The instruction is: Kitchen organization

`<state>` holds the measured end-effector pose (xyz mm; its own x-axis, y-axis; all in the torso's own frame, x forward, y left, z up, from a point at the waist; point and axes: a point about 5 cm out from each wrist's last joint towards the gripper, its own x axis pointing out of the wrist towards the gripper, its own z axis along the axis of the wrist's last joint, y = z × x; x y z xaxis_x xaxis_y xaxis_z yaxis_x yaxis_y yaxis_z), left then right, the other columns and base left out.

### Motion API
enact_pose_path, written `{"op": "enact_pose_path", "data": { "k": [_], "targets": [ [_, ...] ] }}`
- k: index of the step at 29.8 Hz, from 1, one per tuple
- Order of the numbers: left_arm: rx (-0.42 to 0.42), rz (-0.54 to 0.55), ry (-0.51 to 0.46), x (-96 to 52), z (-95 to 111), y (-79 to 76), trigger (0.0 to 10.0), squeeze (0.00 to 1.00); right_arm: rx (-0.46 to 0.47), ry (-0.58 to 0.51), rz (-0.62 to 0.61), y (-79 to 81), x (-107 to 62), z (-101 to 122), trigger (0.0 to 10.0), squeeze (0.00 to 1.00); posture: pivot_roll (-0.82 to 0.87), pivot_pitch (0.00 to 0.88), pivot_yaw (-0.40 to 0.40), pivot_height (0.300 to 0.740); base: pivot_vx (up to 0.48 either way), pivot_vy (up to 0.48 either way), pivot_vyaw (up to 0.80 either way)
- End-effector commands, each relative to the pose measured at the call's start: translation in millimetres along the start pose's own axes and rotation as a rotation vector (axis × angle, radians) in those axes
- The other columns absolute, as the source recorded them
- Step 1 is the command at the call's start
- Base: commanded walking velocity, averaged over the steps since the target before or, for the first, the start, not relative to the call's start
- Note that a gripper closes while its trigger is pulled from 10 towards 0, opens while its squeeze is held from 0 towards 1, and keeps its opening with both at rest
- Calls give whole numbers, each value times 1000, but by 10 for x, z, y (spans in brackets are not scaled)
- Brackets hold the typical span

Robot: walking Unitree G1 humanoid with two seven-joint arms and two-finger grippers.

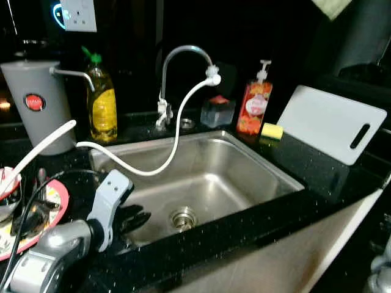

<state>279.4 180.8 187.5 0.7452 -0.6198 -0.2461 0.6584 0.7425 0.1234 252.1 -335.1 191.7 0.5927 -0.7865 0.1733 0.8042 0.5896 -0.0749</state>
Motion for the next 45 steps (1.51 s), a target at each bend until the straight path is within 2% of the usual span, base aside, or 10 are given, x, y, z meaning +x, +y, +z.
{"op": "enact_pose_path", "data": {
  "k": [1, 4, 10, 12, 16, 18, 25, 30, 39, 45],
  "targets": [
    [-17, -5, 35, 17, -69, 4, 10000, 0, 40, -170, 63, 155, 24, 454, 10000, 0, -96, 0, -84, 740, 0, 0, 0],
    [-17, -5, 35, 18, -69, 5, 10000, 0, 48, -189, 76, 181, 22, 511, 10000, 0, -96, 0, -84, 740, 0, 0, 0],
    [-12, -2, 36, 31, -65, 19, 10000, 0, 187, -328, 448, 772, -294, 999, 10000, 0, -91, 0, -77, 740, 0, 0, 0],
    [-9, -1, 38, 38, -65, 30, 10000, 0, 287, -211, 585, 1101, -556, 943, 10000, 0, -89, 0, -75, 740, 0, 0, 0],
    [-8, -1, 39, 39, -66, 31, 10000, 0, 324, -170, 629, 1187, -646, 905, 10000, 0, -89, 0, -75, 740, 0, 0, 0],
    [-6, 2, 41, 46, -67, 40, 10000, 0, 352, -32, 813, 1524, -1047, 702, 10000, 0, -74, 0, -69, 740, 0, 0, 0],
    [19, 41, -39, 33, 20, 70, 10000, 0, 336, 22, 963, 1778, -1310, 628, 10000, 0, -62, 0, -71, 740, 0, 0, 0],
    [47, 86, -117, 8, 117, 84, 10000, 0, 329, 22, 979, 1809, -1316, 642, 10000, 0, -57, 0, -73, 740, 0, 0, 0],
    [169, 382, -215, 138, 463, 184, 10000, 0, 290, 14, 993, 1855, -1328, 602, 10000, 0, -52, 0, -82, 740, 0, 0, 0],
    [392, 518, -159, 267, 631, 77, 10000, 0, 280, 19, 1004, 1860, -1359, 569, 10000, 0, -54, 0, -77, 740, 0, 0, 0]
  ]
}}
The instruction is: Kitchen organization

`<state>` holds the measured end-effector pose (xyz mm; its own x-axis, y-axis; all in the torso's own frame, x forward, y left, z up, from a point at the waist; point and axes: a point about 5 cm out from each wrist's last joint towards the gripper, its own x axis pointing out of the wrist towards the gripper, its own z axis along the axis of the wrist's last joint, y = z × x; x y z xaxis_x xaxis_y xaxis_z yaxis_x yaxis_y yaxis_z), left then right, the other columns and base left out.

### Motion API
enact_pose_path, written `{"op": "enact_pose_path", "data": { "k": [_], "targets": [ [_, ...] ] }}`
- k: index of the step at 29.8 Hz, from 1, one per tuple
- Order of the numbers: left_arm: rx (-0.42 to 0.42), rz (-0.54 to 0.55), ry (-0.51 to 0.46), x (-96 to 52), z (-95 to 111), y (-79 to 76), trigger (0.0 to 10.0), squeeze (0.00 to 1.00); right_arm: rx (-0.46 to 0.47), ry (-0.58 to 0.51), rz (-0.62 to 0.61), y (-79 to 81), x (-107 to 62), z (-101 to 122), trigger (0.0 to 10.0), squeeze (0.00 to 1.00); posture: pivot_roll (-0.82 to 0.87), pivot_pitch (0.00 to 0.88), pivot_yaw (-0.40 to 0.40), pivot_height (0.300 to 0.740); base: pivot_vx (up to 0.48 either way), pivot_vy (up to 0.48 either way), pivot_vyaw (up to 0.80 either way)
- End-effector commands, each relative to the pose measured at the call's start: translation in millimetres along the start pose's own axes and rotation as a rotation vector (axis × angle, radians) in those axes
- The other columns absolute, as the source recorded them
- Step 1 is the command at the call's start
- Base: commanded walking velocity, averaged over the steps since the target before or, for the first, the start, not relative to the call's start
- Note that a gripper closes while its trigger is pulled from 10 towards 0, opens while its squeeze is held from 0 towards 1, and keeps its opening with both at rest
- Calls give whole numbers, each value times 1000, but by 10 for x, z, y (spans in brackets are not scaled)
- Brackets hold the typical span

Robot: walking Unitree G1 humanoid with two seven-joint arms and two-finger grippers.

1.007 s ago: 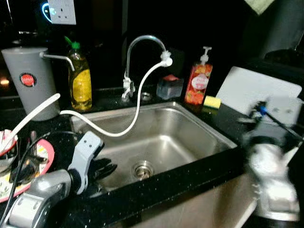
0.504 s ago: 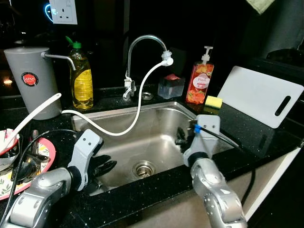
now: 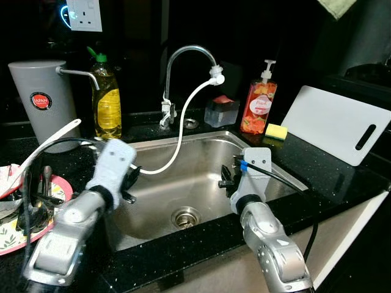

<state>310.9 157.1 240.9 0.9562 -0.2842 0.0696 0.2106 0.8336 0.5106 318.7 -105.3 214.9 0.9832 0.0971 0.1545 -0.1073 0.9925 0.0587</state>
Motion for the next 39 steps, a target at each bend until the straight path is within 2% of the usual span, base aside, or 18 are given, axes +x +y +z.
{"op": "enact_pose_path", "data": {
  "k": [1, 4, 5, 6, 7, 10, 14, 15, 17, 18, 19, 24, 29, 32, 35, 37, 38, 39],
  "targets": [
    [70, 60, 9, 28, 43, -20, 10000, 0, -6, 13, -10, -32, -12, -51, 10000, 0, -54, 0, -77, 740, 0, 0, 0],
    [139, 204, 10, 31, 117, 17, 10000, 43, -10, 19, -16, -43, -16, -76, 10000, 0, -51, 0, -72, 740, 0, 0, 0],
    [146, 232, 11, 29, 130, 28, 10000, 1000, -10, 20, -17, -45, -16, -81, 10000, 0, -51, 0, -72, 740, 0, 0, 0],
    [146, 232, 11, 29, 130, 28, 10000, 1000, -10, 20, -17, -45, -16, -81, 10000, 0, -51, 0, -72, 740, 0, 0, 0],
    [154, 287, 26, 19, 121, 73, 10000, 1000, -11, 22, -18, -47, -16, -91, 10000, 0, -47, 0, -72, 740, 0, 0, 0],
    [185, 525, 107, -69, 52, 339, 10000, 1000, -15, 31, -12, -38, -16, -125, 10000, 0, -39, 0, -79, 740, 0, 0, 0],
    [185, 639, 155, -126, 4, 481, 10000, 1000, -16, 35, -6, -30, -11, -140, 10000, 0, -34, 0, -82, 740, 0, 0, 0],
    [212, 721, 170, -166, -11, 610, 10000, 1000, -16, 36, -3, -26, -5, -143, 10000, 0, -34, 0, -83, 740, 0, 0, 0],
    [212, 721, 170, -166, -11, 610, 10000, 1000, -16, 36, -3, -26, -5, -143, 10000, 0, -34, 0, -83, 740, 0, 0, 0],
    [228, 748, 174, -180, -12, 655, 10000, 851, -17, 36, -3, -25, -3, -144, 10000, 0, -32, 0, -85, 740, 0, 0, 0],
    [240, 786, 178, -205, -15, 715, 10000, 0, -16, 36, -4, -25, 0, -145, 10000, 0, -32, 0, -86, 740, 0, 0, 0],
    [285, 838, 196, -247, -33, 804, 10000, 0, -15, 39, -5, -28, 2, -157, 10000, 0, -28, 0, -89, 740, 0, 0, 0],
    [276, 793, 287, -243, -209, 848, 10000, 0, -14, 43, 0, -17, 10, -176, 10000, 0, -25, 0, -94, 740, 0, 0, 0],
    [228, 692, 359, -203, -362, 877, 10000, 0, -10, 36, 0, -12, 23, -163, 10000, 0, -26, 0, -92, 740, 0, 0, 0],
    [214, 676, 376, -187, -407, 907, 10000, 0, -9, 32, -1, -13, 33, -153, 10000, 0, -26, 0, -95, 740, 0, 0, 0],
    [241, 679, 376, -168, -418, 951, 9961, 0, -8, 30, -2, -12, 42, -151, 10000, 0, -27, 0, -95, 740, 0, 0, 0],
    [259, 682, 375, -156, -428, 980, 7843, 0, -7, 29, -2, -10, 45, -149, 10000, 0, -29, 0, -95, 740, 0, 0, 0],
    [259, 682, 375, -156, -428, 980, 7843, 0, -7, 29, -2, -10, 45, -149, 10000, 0, -29, 0, -95, 740, 0, 0, 0]
  ]
}}
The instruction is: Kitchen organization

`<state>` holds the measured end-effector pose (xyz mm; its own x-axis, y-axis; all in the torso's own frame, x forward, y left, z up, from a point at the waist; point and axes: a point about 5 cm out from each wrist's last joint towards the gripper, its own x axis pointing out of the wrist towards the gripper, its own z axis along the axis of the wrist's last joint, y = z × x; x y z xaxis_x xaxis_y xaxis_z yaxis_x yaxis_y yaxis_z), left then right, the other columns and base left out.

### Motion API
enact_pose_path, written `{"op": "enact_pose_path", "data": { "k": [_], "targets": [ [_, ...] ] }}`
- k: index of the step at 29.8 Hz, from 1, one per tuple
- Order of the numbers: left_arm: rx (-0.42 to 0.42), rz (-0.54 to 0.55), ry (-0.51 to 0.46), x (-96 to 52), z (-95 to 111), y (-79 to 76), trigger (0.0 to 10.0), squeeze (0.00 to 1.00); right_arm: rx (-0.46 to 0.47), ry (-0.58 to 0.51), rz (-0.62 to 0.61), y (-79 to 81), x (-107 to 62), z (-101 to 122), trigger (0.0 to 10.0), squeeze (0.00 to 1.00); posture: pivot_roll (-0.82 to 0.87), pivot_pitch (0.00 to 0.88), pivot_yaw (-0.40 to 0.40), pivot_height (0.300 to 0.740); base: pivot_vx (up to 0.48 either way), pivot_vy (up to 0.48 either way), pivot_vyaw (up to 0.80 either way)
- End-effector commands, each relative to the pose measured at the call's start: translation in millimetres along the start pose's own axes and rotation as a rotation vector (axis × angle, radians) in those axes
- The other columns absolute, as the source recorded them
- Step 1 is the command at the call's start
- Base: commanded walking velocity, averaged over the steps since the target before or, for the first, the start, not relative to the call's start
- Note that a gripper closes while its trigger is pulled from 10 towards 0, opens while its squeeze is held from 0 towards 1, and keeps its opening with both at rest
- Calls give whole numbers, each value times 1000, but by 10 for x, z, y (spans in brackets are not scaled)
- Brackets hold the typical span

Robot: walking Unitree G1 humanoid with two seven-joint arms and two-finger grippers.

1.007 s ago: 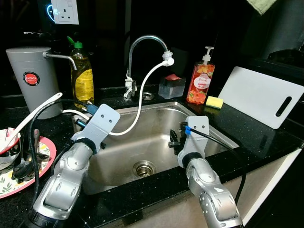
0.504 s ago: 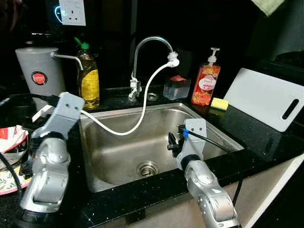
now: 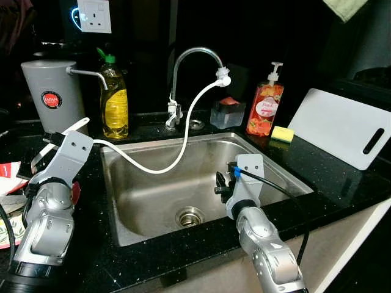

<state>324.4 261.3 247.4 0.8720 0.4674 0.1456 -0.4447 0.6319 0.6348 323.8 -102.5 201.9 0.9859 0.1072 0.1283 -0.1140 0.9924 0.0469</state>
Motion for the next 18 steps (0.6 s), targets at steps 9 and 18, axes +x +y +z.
{"op": "enact_pose_path", "data": {
  "k": [9, 18],
  "targets": [
    [128, 27, -104, 113, 90, 64, 0, 0, 3, -2, -21, -46, 5, -15, 10000, 0, -42, 0, -83, 740, 0, 0, 0],
    [156, 40, -140, 106, 107, 24, 0, 0, 5, 1, -26, -53, -8, -32, 10000, 0, -40, 0, -82, 740, 0, 0, 0]
  ]
}}
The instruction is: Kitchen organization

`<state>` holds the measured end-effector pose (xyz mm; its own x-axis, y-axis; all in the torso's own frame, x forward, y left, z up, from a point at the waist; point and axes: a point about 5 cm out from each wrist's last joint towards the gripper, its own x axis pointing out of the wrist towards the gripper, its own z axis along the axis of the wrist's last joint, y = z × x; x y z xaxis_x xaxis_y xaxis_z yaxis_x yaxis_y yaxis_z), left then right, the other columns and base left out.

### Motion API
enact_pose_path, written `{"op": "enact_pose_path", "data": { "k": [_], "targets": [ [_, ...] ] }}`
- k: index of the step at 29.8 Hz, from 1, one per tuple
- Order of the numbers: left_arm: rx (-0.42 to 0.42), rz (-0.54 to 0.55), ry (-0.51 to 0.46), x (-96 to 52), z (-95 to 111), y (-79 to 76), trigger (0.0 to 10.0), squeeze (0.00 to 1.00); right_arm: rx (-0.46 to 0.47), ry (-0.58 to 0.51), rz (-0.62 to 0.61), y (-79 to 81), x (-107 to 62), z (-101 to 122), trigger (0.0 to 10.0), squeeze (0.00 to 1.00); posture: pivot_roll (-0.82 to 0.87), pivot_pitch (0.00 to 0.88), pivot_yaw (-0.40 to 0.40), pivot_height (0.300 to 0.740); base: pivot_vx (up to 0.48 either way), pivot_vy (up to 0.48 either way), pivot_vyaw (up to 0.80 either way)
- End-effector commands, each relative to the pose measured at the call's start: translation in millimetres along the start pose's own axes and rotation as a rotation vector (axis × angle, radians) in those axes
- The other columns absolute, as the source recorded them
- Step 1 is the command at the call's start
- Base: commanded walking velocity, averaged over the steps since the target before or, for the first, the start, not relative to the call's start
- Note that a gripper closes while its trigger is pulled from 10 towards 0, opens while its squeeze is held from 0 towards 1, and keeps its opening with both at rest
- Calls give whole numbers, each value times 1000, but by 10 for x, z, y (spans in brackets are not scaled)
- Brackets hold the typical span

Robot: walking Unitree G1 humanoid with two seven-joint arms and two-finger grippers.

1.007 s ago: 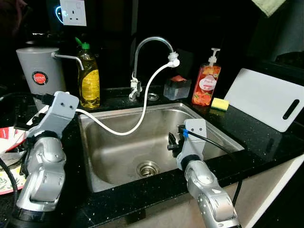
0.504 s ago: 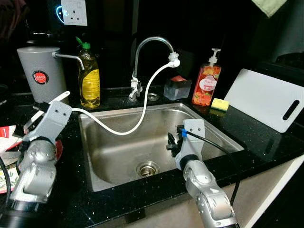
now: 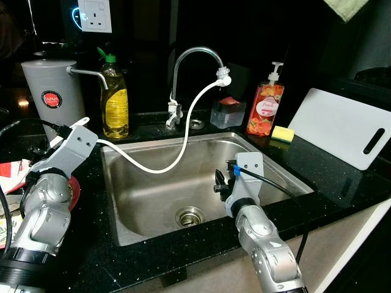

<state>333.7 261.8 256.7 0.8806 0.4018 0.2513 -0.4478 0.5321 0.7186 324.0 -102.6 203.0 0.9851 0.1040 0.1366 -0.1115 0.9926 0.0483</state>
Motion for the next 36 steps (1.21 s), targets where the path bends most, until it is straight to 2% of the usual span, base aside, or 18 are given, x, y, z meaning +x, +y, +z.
{"op": "enact_pose_path", "data": {
  "k": [1, 8, 9, 11, 13, 14, 15, 18, 20, 22, 23, 24, 26, 29, 32, 33, 35, 36],
  "targets": [
    [29, 10, -18, 12, 18, 6, 0, 0, 4, 9, -23, -54, -12, -42, 10000, 0, -40, 0, -82, 740, 0, 0, 0],
    [63, 113, -101, 1, 157, 129, 0, 0, 3, 8, -17, -42, -5, -37, 10000, 0, -45, 0, -87, 740, 0, 0, 0],
    [95, 204, -160, -13, 267, 243, 10000, 0, 2, 9, -18, -46, -10, -37, 10000, 0, -49, 0, -85, 740, 0, 0, 0],
    [113, 298, -244, -39, 434, 391, 10000, 0, 0, 11, -22, -56, -17, -42, 10000, 0, -50, 0, -85, 740, 0, 0, 0],
    [112, 319, -271, -48, 485, 432, 10000, 0, 0, 11, -23, -59, -20, -44, 10000, 0, -51, 0, -85, 740, 0, 0, 0],
    [96, 383, -371, -82, 676, 564, 10000, 0, -1, 12, -24, -61, -24, -48, 10000, 0, -54, 0, -82, 740, 0, 0, 0],
    [89, 404, -413, -101, 750, 607, 10000, 0, -1, 13, -25, -60, -26, -49, 10000, 0, -54, 0, -82, 740, 0, 0, 0],
    [-9, 399, -473, -127, 871, 642, 10000, 0, -1, 12, -27, -59, -27, -50, 10000, 0, -59, 0, -76, 740, 0, 0, 0],
    [-161, 325, -503, -138, 939, 595, 10000, 0, 0, 10, -31, -66, -28, -46, 10000, 0, -62, 0, -72, 740, 0, 0, 0],
    [-198, 305, -503, -138, 947, 582, 10000, 0, 0, 9, -33, -69, -28, -44, 10000, 0, -62, 0, -72, 740, 0, 0, 0],
    [-335, 224, -519, -152, 1017, 532, 10000, 0, 1, 10, -38, -81, -30, -48, 10000, 0, -55, 0, -73, 740, 0, 0, 0],
    [-335, 224, -519, -152, 1017, 532, 10000, 0, 1, 10, -38, -81, -30, -48, 10000, 0, -55, 0, -73, 740, 0, 0, 0],
    [-466, 116, -550, -177, 1109, 472, 10000, 0, 2, 11, -41, -90, -31, -56, 10000, 0, -55, 0, -73, 740, 0, 0, 0],
    [-525, 41, -562, -196, 1154, 430, 10000, 0, 2, 12, -41, -90, -32, -58, 10000, 0, -55, 0, -73, 740, 0, 0, 0],
    [-746, -183, -650, -333, 1332, 366, 10000, 0, 7, 7, -32, -62, -21, -46, 10000, 0, -51, 0, -74, 740, 0, 0, 0],
    [-746, -183, -650, -333, 1332, 366, 10000, 0, 7, 7, -32, -62, -21, -46, 10000, 0, -51, 0, -74, 740, 0, 0, 0],
    [-839, -258, -685, -388, 1374, 375, 10000, 0, 8, 6, -29, -55, -18, -41, 10000, 0, -51, 0, -75, 740, 0, 0, 0],
    [-839, -258, -685, -388, 1374, 375, 10000, 0, 8, 6, -29, -55, -18, -41, 10000, 0, -51, 0, -75, 740, 0, 0, 0]
  ]
}}
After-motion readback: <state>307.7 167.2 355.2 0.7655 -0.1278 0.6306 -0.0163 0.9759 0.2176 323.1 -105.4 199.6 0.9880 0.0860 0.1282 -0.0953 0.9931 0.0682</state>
